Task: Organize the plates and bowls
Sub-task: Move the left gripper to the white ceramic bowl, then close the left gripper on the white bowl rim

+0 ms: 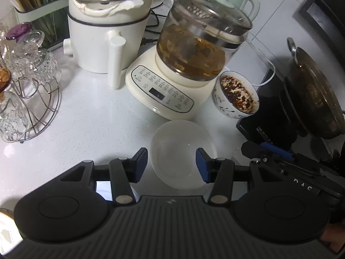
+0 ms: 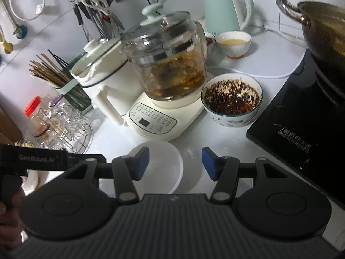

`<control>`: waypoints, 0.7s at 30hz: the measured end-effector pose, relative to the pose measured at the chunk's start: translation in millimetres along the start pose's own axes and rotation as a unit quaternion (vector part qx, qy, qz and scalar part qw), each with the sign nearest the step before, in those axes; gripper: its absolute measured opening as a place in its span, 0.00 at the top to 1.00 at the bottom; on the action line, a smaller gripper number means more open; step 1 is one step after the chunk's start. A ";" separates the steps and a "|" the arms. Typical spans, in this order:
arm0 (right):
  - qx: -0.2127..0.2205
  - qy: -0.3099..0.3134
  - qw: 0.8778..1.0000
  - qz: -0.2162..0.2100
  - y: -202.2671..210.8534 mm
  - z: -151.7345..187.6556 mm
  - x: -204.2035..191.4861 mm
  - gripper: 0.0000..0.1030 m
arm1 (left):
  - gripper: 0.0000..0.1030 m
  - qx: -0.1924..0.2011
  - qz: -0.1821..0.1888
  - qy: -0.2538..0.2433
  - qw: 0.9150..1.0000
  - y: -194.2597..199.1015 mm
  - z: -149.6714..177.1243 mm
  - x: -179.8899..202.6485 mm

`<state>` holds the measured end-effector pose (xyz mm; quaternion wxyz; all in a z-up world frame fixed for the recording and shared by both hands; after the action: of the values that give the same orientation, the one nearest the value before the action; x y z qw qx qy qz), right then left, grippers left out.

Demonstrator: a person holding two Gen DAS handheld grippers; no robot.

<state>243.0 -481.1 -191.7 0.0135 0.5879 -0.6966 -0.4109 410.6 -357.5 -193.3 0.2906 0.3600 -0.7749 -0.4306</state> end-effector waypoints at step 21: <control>-0.025 -0.040 0.999 0.007 -69.8 27.4 27.8 0.49 | 0.53 -0.029 0.023 -0.018 0.999 -81.3 -5.5 -6.1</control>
<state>277.1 -486.9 -263.9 0.0025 0.5657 -0.6902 -0.4513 443.2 -385.2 -263.0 0.2971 0.3252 -0.7752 -0.4528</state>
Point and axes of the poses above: each gripper's, at about its wrist camera, not at the fingertips, and y roughly against the way its jaws point, x to its right, z to its underside, the point moved 8 cm from there along -y, roughly the way its jaws point, and after that the axes turned 12 degrees about -z, right-handed, at the moved point
